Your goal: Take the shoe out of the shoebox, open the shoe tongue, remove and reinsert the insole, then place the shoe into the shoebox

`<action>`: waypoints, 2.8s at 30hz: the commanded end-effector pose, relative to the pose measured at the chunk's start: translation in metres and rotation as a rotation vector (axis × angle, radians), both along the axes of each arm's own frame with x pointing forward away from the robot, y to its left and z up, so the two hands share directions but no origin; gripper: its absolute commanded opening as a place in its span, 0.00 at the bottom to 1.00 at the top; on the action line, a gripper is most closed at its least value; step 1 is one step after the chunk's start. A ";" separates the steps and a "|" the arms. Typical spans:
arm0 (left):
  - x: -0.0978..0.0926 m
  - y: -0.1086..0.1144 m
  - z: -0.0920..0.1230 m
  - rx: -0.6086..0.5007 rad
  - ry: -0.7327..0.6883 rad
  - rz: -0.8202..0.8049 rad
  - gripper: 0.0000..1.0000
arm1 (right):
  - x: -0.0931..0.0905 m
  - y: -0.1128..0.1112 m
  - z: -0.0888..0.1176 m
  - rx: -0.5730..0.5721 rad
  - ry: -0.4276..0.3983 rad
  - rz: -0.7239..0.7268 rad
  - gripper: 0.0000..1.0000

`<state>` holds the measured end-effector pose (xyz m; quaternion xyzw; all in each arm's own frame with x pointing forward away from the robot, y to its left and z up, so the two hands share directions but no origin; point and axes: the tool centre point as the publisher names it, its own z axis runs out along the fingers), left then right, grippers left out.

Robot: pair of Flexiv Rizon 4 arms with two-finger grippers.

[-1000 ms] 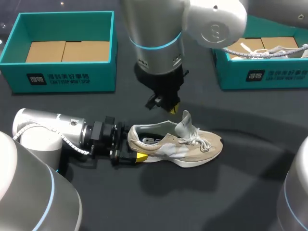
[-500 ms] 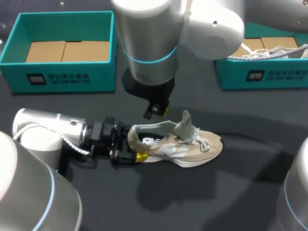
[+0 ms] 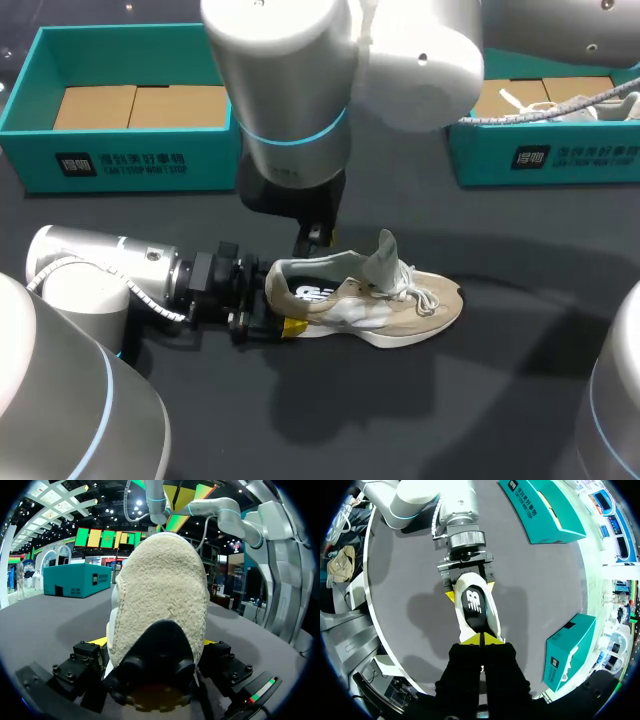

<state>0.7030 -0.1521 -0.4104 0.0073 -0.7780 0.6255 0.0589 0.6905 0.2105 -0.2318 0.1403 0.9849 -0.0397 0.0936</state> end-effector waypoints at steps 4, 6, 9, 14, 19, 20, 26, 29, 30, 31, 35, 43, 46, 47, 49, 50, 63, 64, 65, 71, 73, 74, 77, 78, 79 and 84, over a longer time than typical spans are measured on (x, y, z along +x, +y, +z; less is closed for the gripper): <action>0.000 -0.001 -0.004 0.000 0.000 0.001 0.00 | -0.003 0.020 -0.009 -0.016 0.008 0.142 0.00; 0.000 -0.001 -0.004 0.000 0.000 0.001 0.00 | -0.005 0.025 -0.014 -0.021 0.014 0.176 0.00; 0.000 -0.001 -0.004 0.000 0.000 0.001 0.00 | -0.008 0.030 -0.024 -0.014 0.043 0.203 0.00; 0.000 -0.001 -0.004 0.000 0.000 0.001 0.00 | -0.010 0.029 -0.037 0.045 0.076 0.164 0.00; 0.000 -0.001 -0.004 0.000 0.000 0.001 0.00 | -0.010 0.029 -0.037 0.045 0.076 0.164 0.00; 0.000 -0.001 -0.004 0.000 0.000 0.001 0.00 | -0.010 0.029 -0.037 0.045 0.076 0.164 0.00; 0.000 -0.001 -0.004 0.000 0.000 0.001 0.00 | -0.010 0.029 -0.037 0.045 0.076 0.164 0.00; 0.000 -0.001 -0.004 0.000 0.000 0.001 0.00 | -0.007 0.030 -0.045 0.057 0.092 0.171 0.00; 0.000 -0.001 -0.004 0.000 0.000 0.001 0.00 | -0.007 0.031 -0.046 0.064 0.095 0.175 0.00; 0.000 -0.001 -0.004 0.000 0.000 0.001 0.00 | -0.006 0.032 -0.050 0.071 0.098 0.181 0.00; 0.000 -0.001 -0.004 0.000 0.000 0.001 0.00 | -0.005 0.030 -0.057 0.079 0.105 0.183 0.00; 0.000 -0.001 -0.004 0.000 0.000 0.001 0.00 | -0.007 0.022 -0.064 0.130 0.088 0.154 0.00; 0.000 -0.001 -0.004 0.000 0.000 0.001 0.00 | -0.007 0.022 -0.064 0.130 0.088 0.154 0.00; 0.000 -0.001 -0.004 0.000 0.000 0.001 0.00 | -0.007 0.022 -0.064 0.130 0.088 0.154 0.00; 0.000 -0.001 -0.004 0.000 0.000 0.001 0.00 | -0.007 0.022 -0.064 0.130 0.088 0.154 0.00; 0.000 -0.001 -0.004 0.000 0.000 0.001 0.00 | -0.007 0.022 -0.064 0.130 0.088 0.154 0.00; 0.000 -0.001 -0.004 0.000 0.000 0.001 0.00 | 0.002 0.019 -0.096 0.140 0.107 0.163 0.00; 0.000 -0.001 -0.004 0.000 0.000 0.001 0.00 | 0.003 0.018 -0.098 0.142 0.109 0.161 0.00; 0.000 -0.001 -0.004 0.000 0.000 0.001 0.00 | 0.006 0.017 -0.101 0.149 0.111 0.158 0.00; 0.000 -0.001 -0.004 0.000 0.000 0.001 0.00 | 0.016 0.014 -0.115 0.150 0.116 0.157 0.00; 0.000 -0.001 -0.004 0.000 0.000 0.001 0.00 | 0.020 0.014 -0.118 0.144 0.111 0.163 0.00; 0.000 -0.001 -0.004 0.000 0.000 0.001 0.00 | 0.021 0.013 -0.120 0.142 0.105 0.169 0.00; 0.000 -0.001 -0.004 0.000 0.000 0.001 0.00 | 0.026 0.007 -0.130 0.137 0.102 0.161 0.00; 0.000 -0.001 -0.004 0.000 0.000 0.001 0.00 | 0.026 0.003 -0.130 0.155 0.115 0.112 0.00; 0.000 -0.001 -0.004 0.000 0.000 0.001 0.00 | 0.026 0.003 -0.130 0.155 0.115 0.112 0.00; 0.000 -0.001 -0.004 0.000 0.000 0.001 0.00 | 0.026 0.003 -0.130 0.155 0.115 0.112 0.00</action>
